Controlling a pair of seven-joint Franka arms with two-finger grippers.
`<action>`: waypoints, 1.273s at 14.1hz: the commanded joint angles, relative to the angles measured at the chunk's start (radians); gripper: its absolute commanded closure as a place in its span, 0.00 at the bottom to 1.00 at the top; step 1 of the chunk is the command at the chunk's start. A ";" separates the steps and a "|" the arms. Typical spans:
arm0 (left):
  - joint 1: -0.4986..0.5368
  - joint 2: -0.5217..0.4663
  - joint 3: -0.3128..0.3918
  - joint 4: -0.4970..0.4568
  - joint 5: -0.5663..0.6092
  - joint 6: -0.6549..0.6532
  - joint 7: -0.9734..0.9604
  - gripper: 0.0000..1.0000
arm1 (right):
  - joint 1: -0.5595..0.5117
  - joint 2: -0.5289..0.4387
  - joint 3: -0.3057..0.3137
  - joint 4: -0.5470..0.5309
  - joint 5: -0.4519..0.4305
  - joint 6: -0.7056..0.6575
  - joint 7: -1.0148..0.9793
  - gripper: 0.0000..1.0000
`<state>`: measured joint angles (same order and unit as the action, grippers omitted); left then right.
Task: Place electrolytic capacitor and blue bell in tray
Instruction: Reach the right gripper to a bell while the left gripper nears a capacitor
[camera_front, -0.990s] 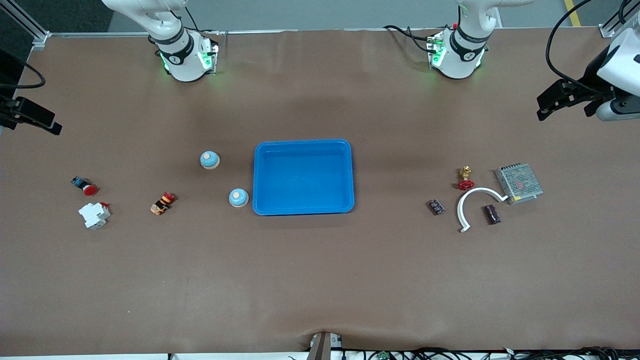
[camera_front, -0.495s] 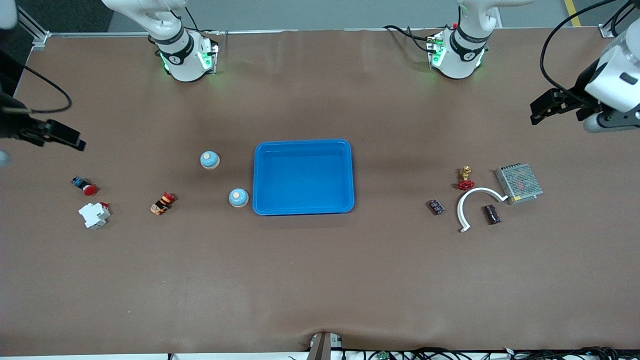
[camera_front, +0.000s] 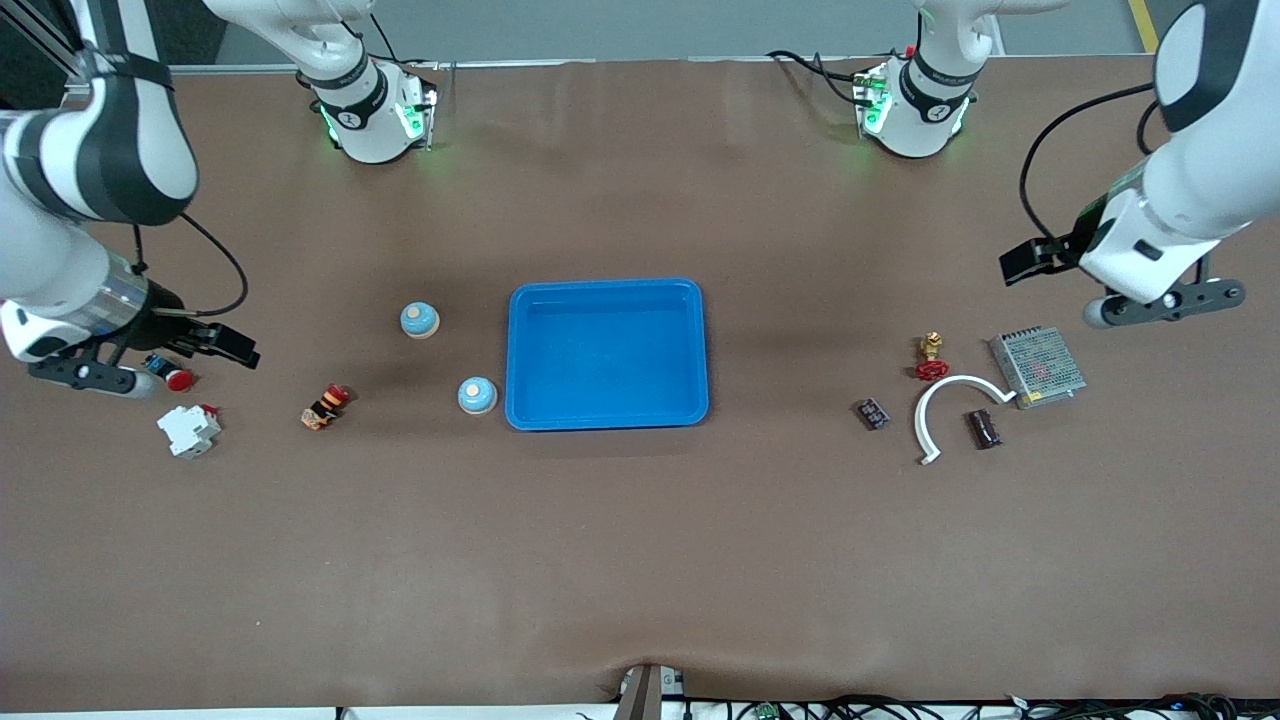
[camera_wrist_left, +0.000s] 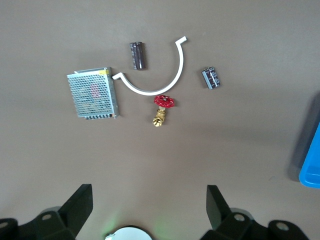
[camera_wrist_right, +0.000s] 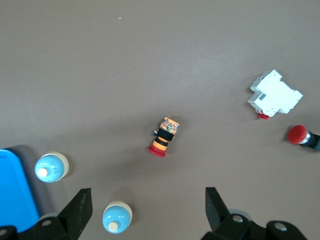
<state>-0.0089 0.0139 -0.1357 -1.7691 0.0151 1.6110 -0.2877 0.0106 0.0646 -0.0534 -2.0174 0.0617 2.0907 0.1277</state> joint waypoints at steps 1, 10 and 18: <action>0.001 -0.020 0.001 -0.090 -0.033 0.082 -0.031 0.00 | 0.037 -0.003 -0.002 -0.079 0.012 0.066 0.065 0.00; -0.011 0.084 -0.056 -0.141 -0.035 0.190 -0.240 0.00 | 0.149 0.173 -0.002 -0.231 0.010 0.417 0.256 0.00; -0.011 0.136 -0.101 -0.254 -0.032 0.357 -0.392 0.00 | 0.233 0.224 -0.002 -0.349 0.012 0.568 0.343 0.00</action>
<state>-0.0220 0.1633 -0.2314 -1.9609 -0.0037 1.8987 -0.6488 0.2259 0.3089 -0.0483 -2.3169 0.0623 2.6243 0.4519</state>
